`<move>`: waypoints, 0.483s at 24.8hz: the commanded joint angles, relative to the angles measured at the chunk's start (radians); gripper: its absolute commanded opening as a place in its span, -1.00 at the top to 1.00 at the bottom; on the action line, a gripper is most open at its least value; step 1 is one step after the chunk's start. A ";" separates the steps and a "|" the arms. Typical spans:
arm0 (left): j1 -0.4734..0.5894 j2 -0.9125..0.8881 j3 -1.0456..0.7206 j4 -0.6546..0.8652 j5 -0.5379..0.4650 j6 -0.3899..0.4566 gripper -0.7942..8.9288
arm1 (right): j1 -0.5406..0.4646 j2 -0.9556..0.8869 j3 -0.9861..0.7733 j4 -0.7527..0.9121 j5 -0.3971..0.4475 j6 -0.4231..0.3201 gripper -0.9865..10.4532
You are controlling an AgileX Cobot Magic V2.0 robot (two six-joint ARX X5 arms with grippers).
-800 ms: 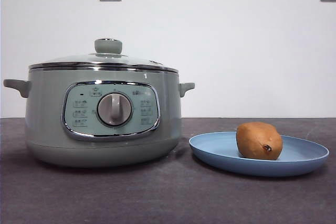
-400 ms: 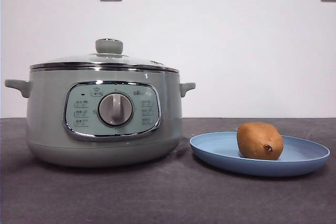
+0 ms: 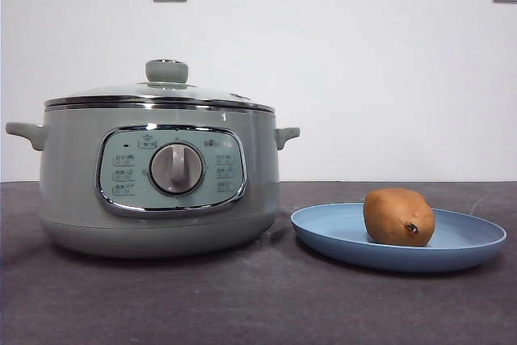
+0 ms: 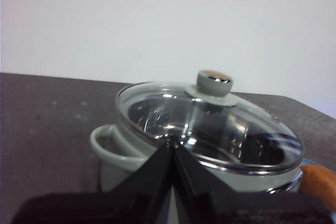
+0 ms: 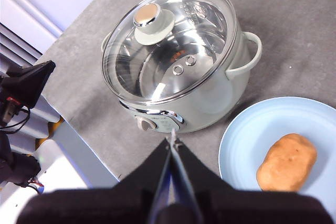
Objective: Take the potato out from the steamer,put the potato on the plate,close the lid
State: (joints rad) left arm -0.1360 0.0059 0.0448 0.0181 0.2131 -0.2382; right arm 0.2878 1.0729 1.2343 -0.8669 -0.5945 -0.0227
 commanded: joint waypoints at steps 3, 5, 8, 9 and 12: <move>0.005 -0.004 -0.041 -0.040 -0.034 -0.043 0.84 | 0.001 -0.002 0.002 0.005 0.000 -0.005 0.83; 0.006 -0.004 -0.041 -0.077 -0.045 -0.047 0.84 | 0.001 -0.002 0.002 0.005 -0.001 -0.005 0.83; 0.007 -0.004 -0.041 -0.146 -0.069 -0.050 0.84 | 0.001 -0.002 0.002 0.005 -0.001 -0.005 0.83; 0.007 -0.004 -0.041 -0.183 -0.080 -0.058 0.84 | 0.001 -0.002 0.002 0.005 0.000 -0.005 0.83; 0.007 -0.004 -0.040 -0.197 -0.076 -0.064 0.84 | 0.001 -0.002 0.002 0.004 0.000 -0.005 0.83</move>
State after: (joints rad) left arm -0.1329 0.0063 0.0174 -0.1780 0.1371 -0.2920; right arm 0.2878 1.0721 1.2343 -0.8673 -0.5945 -0.0223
